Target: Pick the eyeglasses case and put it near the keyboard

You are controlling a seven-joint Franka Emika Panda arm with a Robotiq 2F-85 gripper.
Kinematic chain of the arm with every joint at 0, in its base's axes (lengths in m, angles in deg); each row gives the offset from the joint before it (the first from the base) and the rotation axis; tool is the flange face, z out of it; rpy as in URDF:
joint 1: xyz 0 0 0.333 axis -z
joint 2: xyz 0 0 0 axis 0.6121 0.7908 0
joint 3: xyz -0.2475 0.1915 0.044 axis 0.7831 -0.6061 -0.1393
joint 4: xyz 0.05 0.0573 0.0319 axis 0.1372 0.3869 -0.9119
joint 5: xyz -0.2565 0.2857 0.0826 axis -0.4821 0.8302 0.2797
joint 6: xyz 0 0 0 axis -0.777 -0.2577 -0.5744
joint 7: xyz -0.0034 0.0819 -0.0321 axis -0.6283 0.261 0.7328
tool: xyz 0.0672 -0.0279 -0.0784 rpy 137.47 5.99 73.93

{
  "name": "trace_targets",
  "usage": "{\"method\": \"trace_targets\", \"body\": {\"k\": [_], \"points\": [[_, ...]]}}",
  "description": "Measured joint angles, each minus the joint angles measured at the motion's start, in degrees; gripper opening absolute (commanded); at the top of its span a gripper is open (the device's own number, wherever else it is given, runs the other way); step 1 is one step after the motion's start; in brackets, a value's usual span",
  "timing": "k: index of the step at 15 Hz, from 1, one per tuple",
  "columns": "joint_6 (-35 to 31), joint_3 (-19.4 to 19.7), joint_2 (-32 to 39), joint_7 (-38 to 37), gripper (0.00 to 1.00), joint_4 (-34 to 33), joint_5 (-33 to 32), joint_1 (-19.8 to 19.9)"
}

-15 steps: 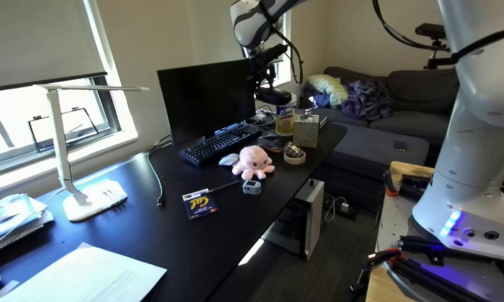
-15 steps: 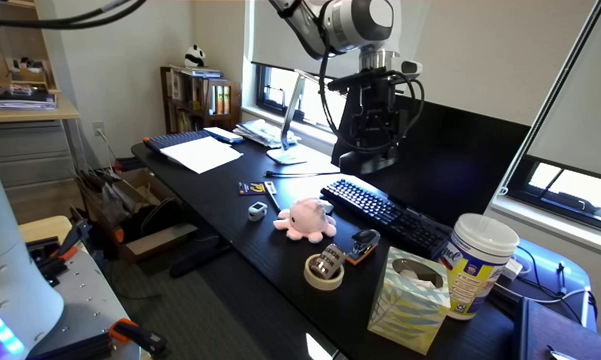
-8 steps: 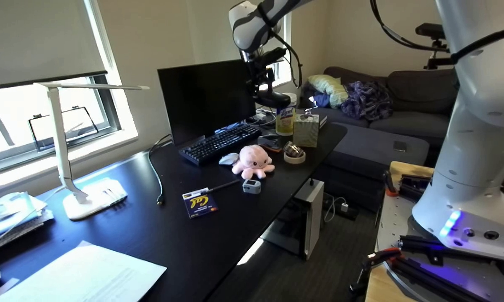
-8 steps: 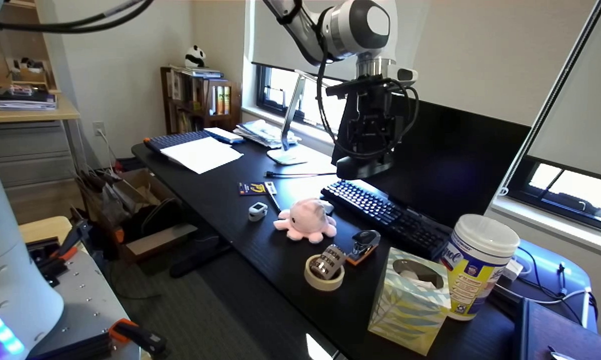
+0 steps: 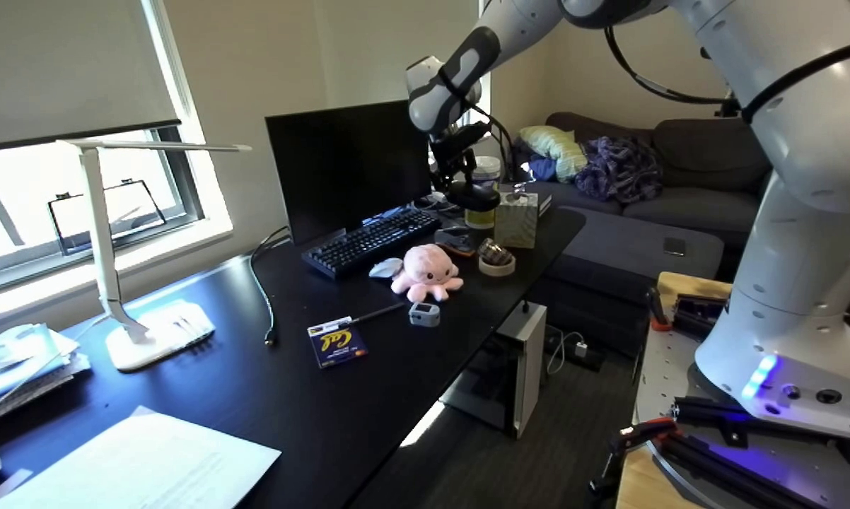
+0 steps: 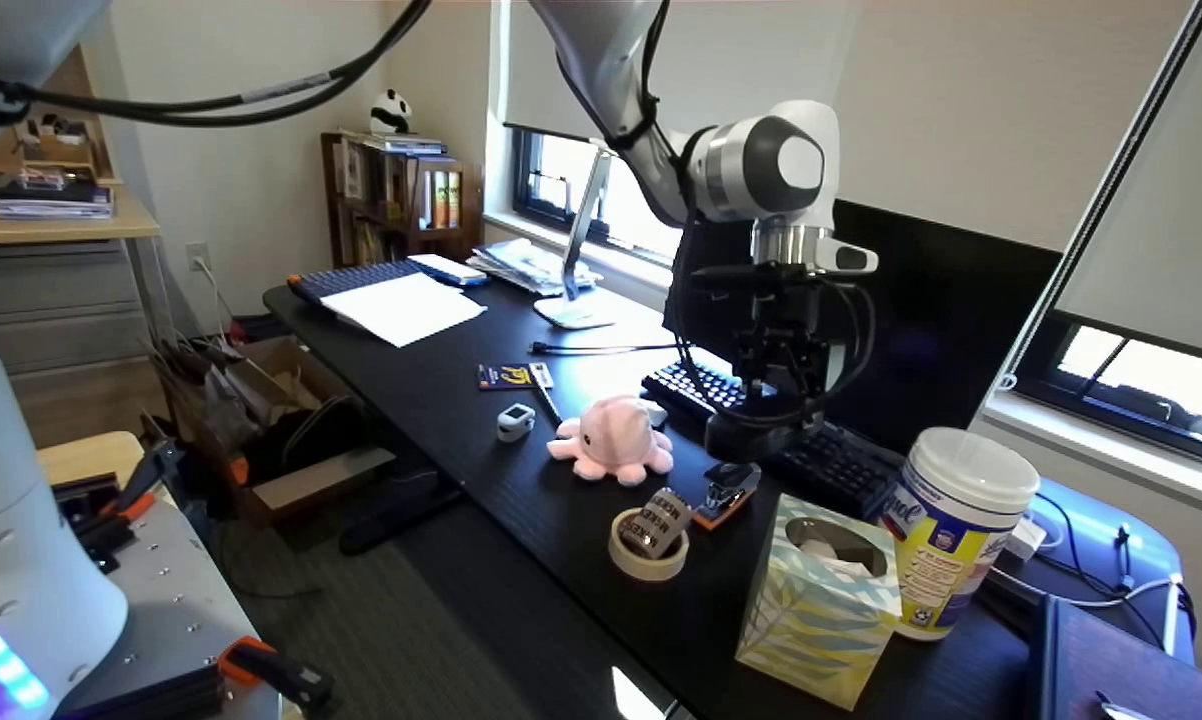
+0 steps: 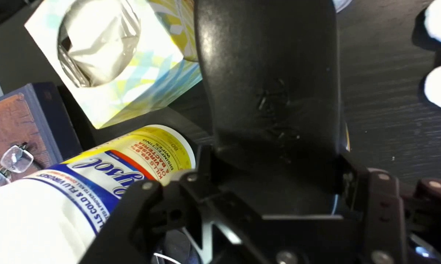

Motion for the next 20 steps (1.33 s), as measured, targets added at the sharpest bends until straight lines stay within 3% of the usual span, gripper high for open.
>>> {"method": "trace_targets", "body": {"k": [11, 12, 13, 20], "points": [[0.0, 1.6, 13.0, 0.6, 0.53, -13.3, 0.1, 2.3], [0.0, 1.6, 13.7, 0.7, 0.90, -13.9, 0.1, 2.5], [0.0, 1.6, 14.4, 0.8, 0.96, -14.4, 0.1, 2.6], [0.4, 1.2, 15.5, 1.2, 1.00, -18.0, 1.1, 2.8]]}}
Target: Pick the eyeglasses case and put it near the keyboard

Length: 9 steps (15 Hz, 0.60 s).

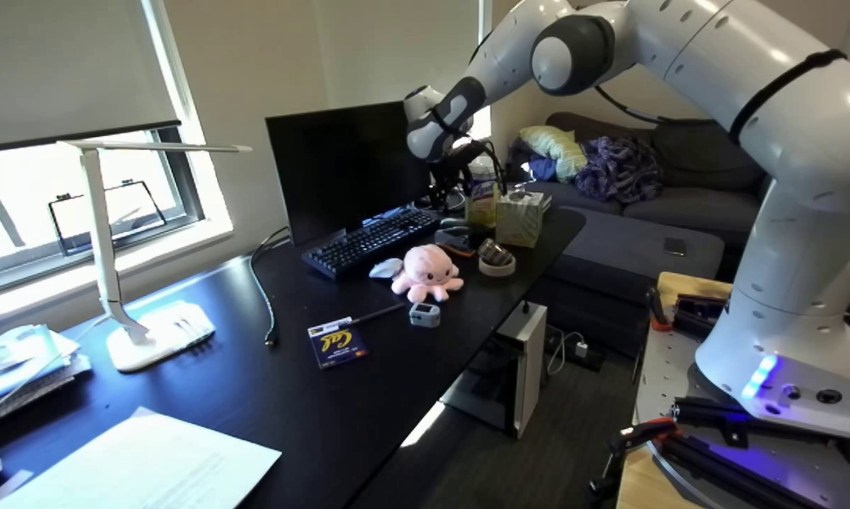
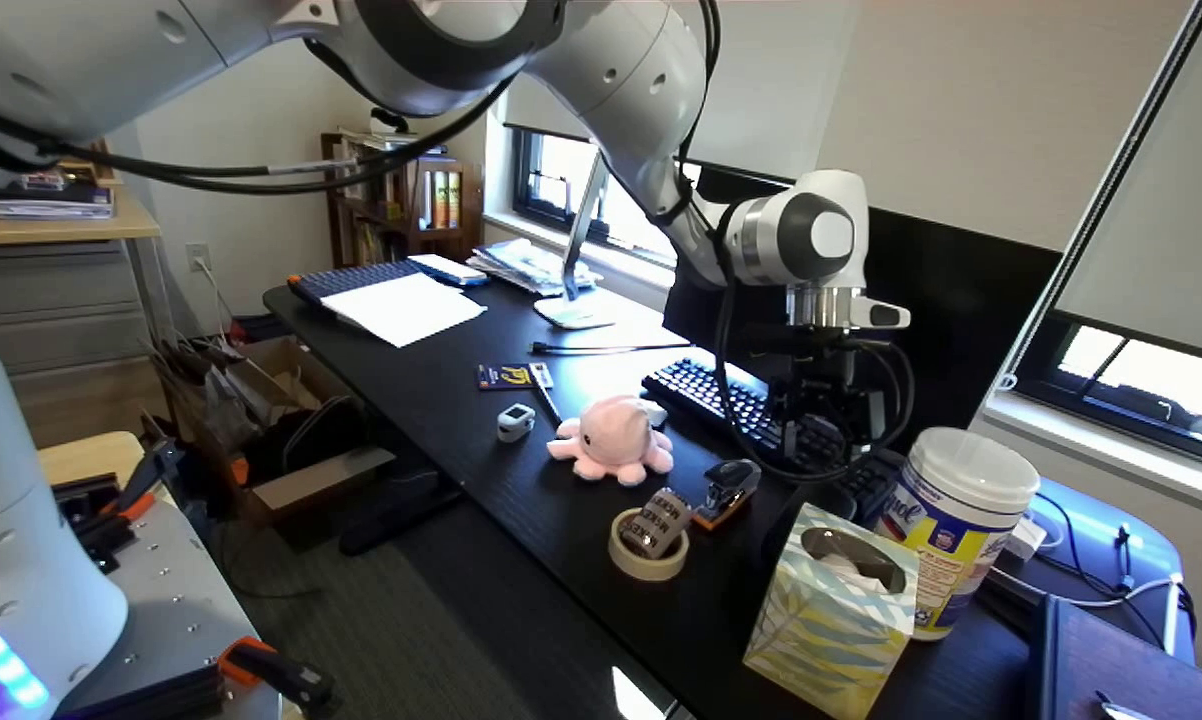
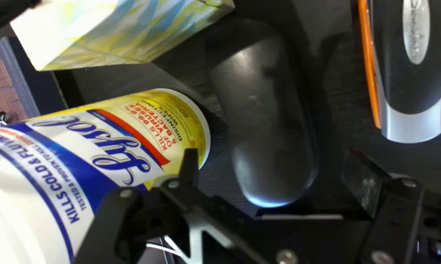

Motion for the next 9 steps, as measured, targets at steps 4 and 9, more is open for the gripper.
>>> {"method": "trace_targets", "body": {"k": [4, 9], "points": [[1.6, -0.2, -1.7, 0.0, 1.00, -1.4, 1.7, 0.2], [13.7, -3.1, -11.8, 0.1, 1.00, -0.4, 8.2, -0.4]]}}
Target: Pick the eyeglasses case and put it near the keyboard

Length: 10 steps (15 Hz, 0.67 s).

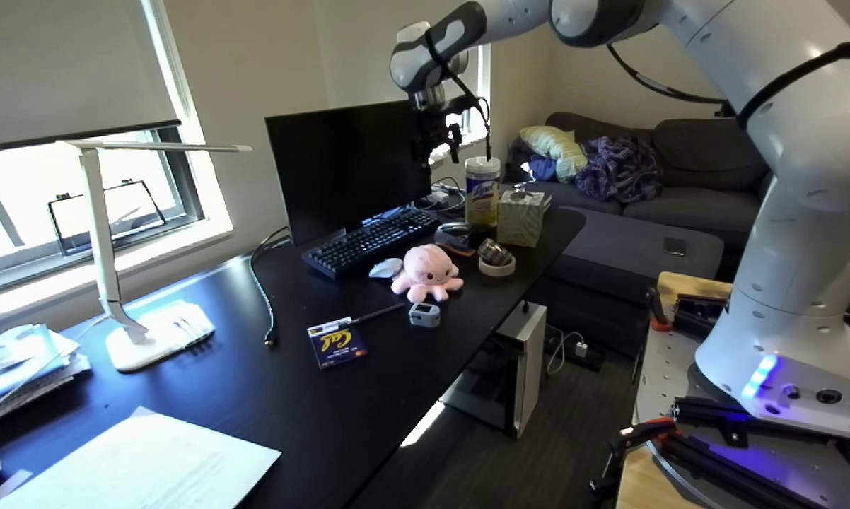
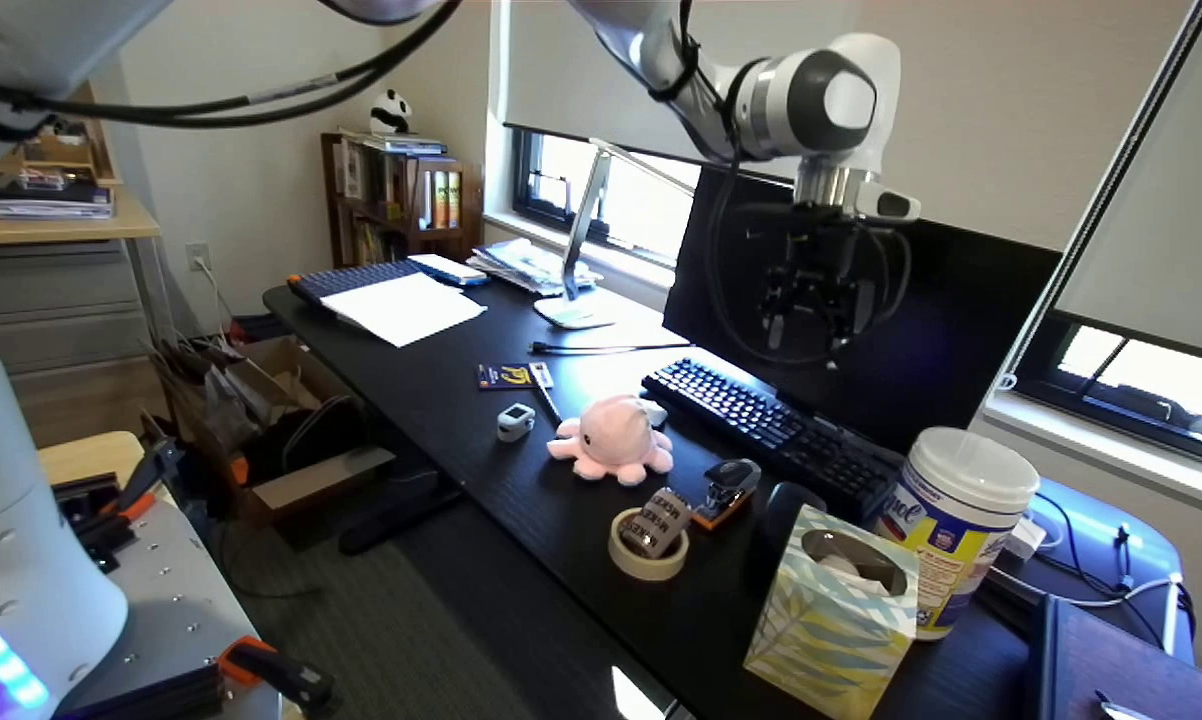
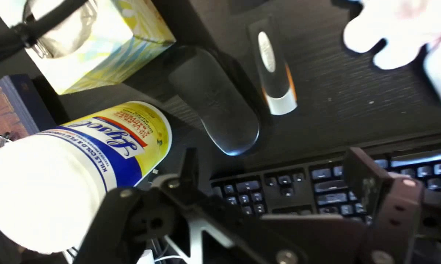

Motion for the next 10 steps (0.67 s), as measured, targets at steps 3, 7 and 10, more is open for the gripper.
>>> {"method": "trace_targets", "body": {"k": [3, 7, 10], "points": [[4.7, -2.0, -7.3, 0.0, 1.00, 3.5, 0.7, -2.1], [5.4, -2.5, -14.3, -5.1, 1.00, 9.9, 0.7, -7.1], [5.4, -3.1, -17.2, -8.8, 1.00, 14.2, 0.9, -9.7]]}}
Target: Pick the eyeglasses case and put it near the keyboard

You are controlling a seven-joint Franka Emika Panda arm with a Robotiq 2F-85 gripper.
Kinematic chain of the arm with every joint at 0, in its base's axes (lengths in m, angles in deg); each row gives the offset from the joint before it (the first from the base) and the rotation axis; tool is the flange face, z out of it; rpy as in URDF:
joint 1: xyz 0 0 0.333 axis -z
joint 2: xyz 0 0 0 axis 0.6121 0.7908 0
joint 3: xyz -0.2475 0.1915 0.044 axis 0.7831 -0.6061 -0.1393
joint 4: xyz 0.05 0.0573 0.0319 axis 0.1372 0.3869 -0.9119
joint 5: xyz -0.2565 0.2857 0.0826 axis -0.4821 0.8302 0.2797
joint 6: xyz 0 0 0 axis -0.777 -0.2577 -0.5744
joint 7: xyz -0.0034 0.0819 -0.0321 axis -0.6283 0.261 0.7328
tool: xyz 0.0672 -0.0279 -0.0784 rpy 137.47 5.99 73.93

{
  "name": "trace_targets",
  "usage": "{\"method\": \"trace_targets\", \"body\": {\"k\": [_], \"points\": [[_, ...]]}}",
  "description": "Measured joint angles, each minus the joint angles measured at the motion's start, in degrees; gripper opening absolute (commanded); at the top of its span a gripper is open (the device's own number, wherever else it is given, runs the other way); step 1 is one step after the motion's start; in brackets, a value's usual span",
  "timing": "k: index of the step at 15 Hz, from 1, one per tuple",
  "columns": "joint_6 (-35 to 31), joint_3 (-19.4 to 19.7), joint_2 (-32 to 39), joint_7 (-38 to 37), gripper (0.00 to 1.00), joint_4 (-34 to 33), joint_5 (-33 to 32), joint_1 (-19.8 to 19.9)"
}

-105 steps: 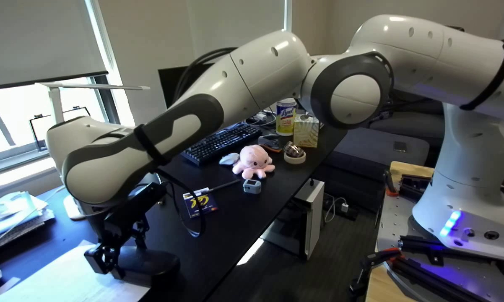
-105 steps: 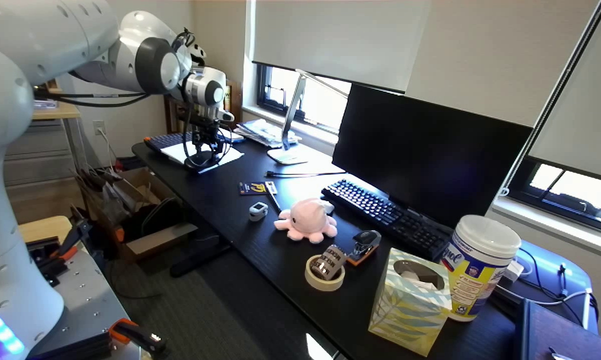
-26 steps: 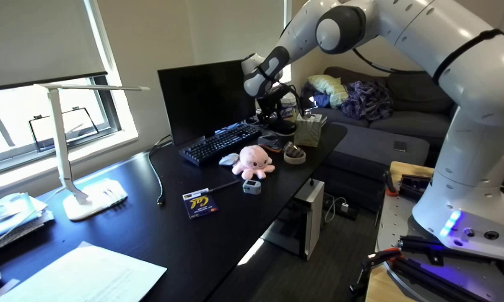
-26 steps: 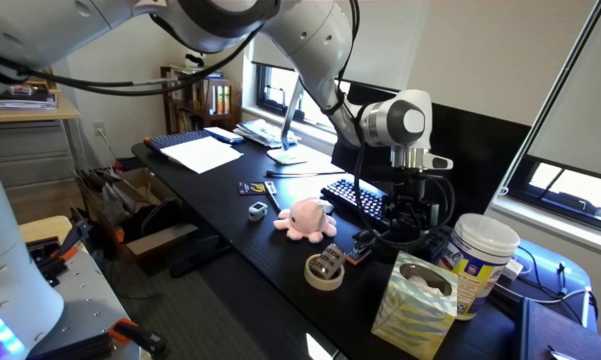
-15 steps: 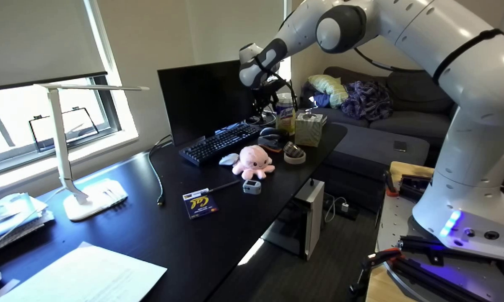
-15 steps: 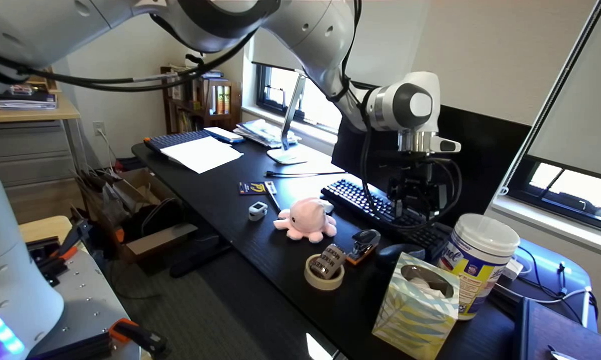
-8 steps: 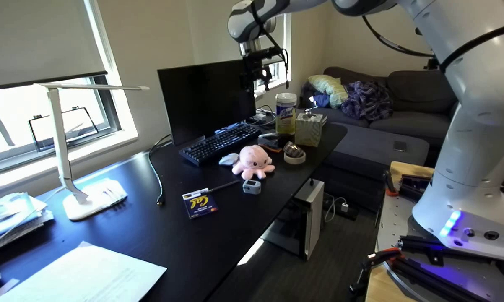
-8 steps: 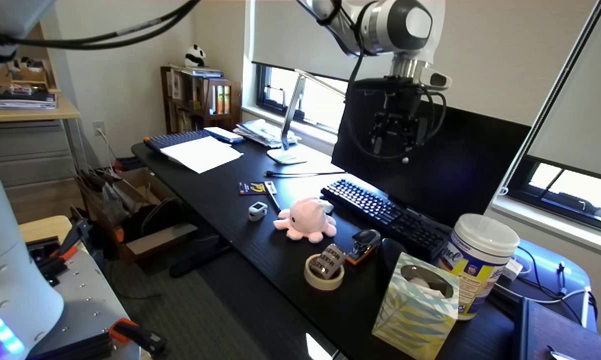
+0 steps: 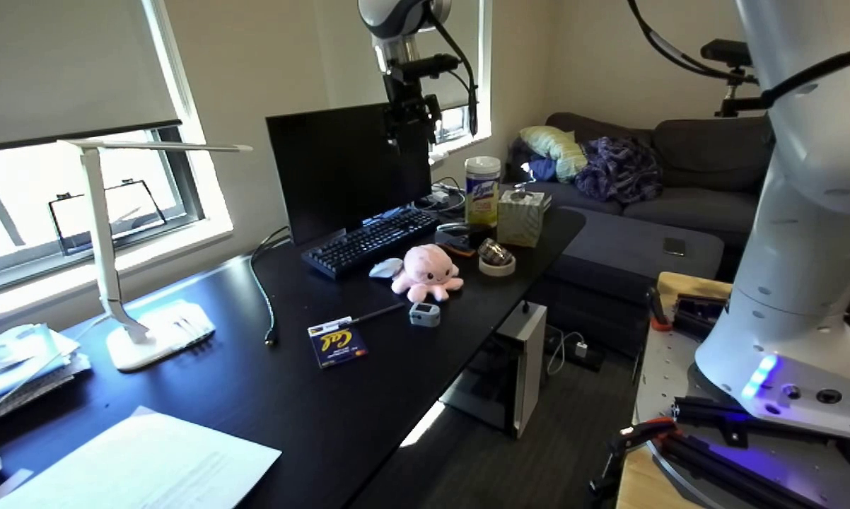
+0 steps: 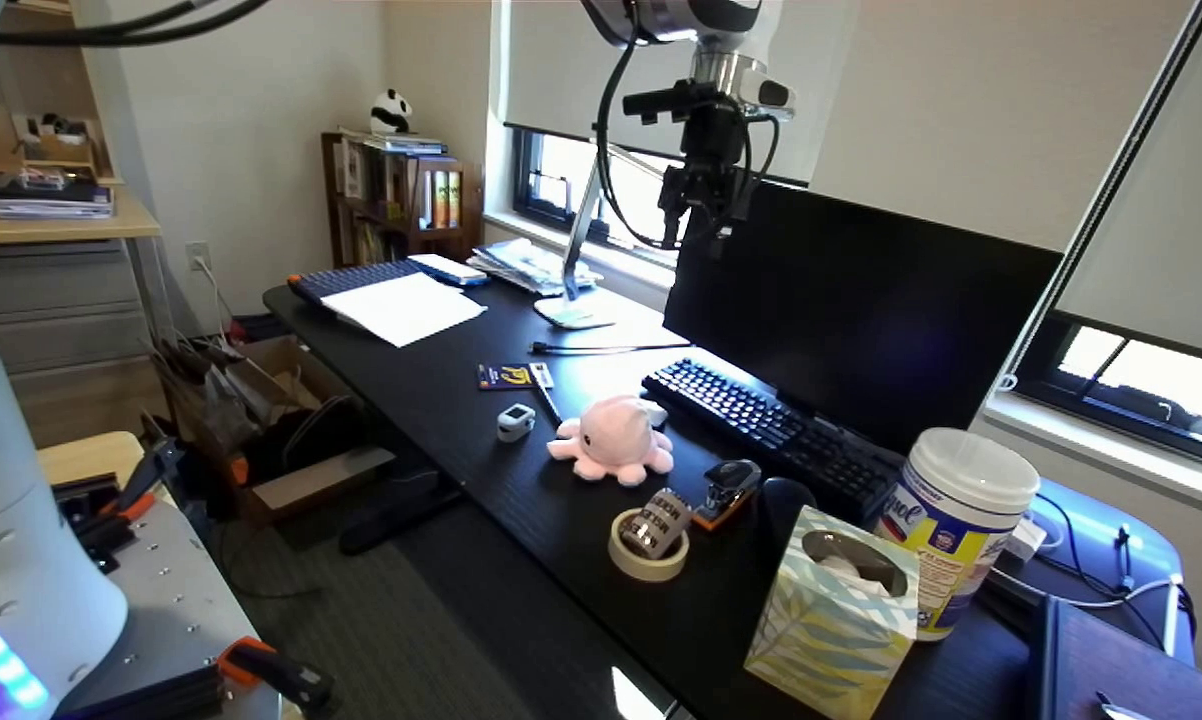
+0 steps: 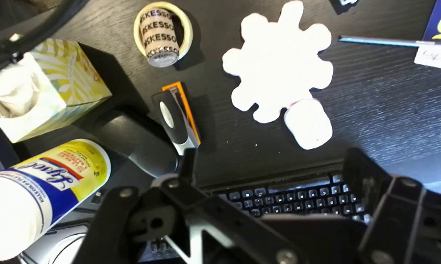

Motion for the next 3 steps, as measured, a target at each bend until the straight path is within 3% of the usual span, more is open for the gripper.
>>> {"method": "trace_targets", "body": {"k": [3], "points": [[0.0, -0.9, -1.5, -0.1, 1.00, 2.7, 1.4, -0.4]]}}
